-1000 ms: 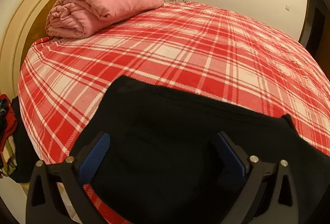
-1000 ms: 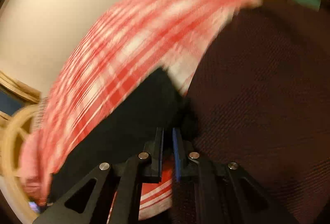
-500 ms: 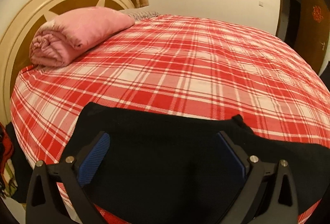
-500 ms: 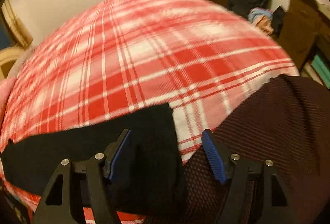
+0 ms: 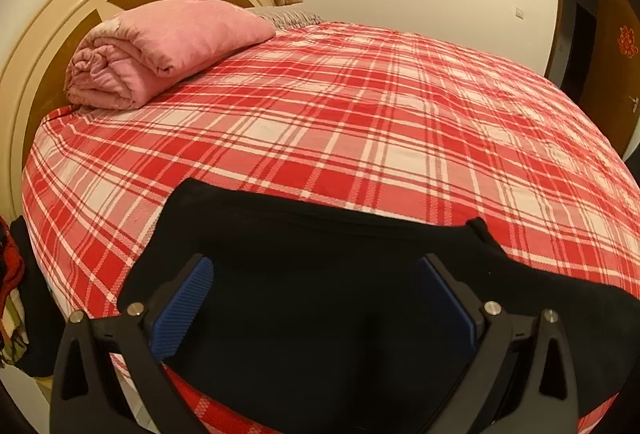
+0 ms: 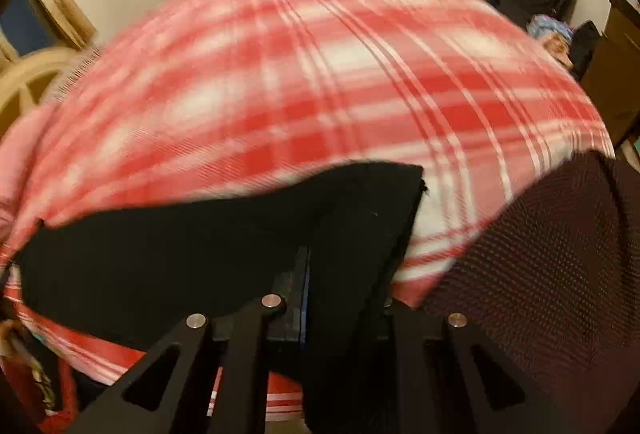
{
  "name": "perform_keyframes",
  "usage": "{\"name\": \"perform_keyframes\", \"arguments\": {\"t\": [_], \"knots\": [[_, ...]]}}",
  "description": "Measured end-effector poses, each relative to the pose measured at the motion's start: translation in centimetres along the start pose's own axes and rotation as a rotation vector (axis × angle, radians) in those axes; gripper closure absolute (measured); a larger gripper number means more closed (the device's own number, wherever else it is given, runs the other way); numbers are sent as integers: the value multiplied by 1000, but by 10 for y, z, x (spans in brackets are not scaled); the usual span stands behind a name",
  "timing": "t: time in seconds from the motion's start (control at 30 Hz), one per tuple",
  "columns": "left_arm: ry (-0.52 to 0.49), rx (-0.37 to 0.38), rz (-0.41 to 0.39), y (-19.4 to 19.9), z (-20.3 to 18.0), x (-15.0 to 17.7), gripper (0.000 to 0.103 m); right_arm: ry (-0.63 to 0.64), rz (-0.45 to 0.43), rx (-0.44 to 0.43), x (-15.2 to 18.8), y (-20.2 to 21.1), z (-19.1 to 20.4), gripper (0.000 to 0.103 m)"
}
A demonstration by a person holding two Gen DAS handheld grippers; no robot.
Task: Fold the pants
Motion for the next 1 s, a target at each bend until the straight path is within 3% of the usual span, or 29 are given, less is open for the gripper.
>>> {"name": "perform_keyframes", "arguments": {"t": [0.13, 0.27, 0.47, 0.57, 0.63, 0.7, 0.8, 0.9, 0.97, 1.0], "knots": [[34, 27, -7, 1, 5, 0, 0, 150, 7, -206, 21, 26, 97, 89], [38, 44, -12, 3, 4, 1, 0, 271, 92, -336, 61, 1, 180, 89], [23, 36, -23, 10, 9, 1, 0, 445, 123, -344, 126, -70, 267, 86], [17, 16, -23, 10, 14, 3, 0, 503, 123, -338, 148, -93, 285, 67], [18, 9, -21, 9, 18, 3, 0, 489, 142, -411, 154, -93, 283, 41], [20, 16, -18, 8, 19, 4, 0, 472, 162, -536, 156, -84, 281, 36], [12, 24, -12, 4, 15, 3, 0, 452, 160, -642, 148, -67, 271, 36], [6, 42, -7, 0, 8, 3, 0, 370, 72, -687, 127, -48, 246, 37], [5, 54, -3, -3, 4, 4, 0, 373, 47, -598, 121, -53, 239, 62], [4, 60, -1, -4, 1, 4, 0, 388, 63, -568, 124, -60, 241, 82]]}}
Point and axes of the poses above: each gripper's, at about its wrist camera, not at the fingertips, and y roughly against the way its jaws point, z to its left, x to its underside, the point moved 1 cm from there along -y, roughly the way its jaws point, and after that the axes turned 13 degrees about -y, right-handed, at the moved point
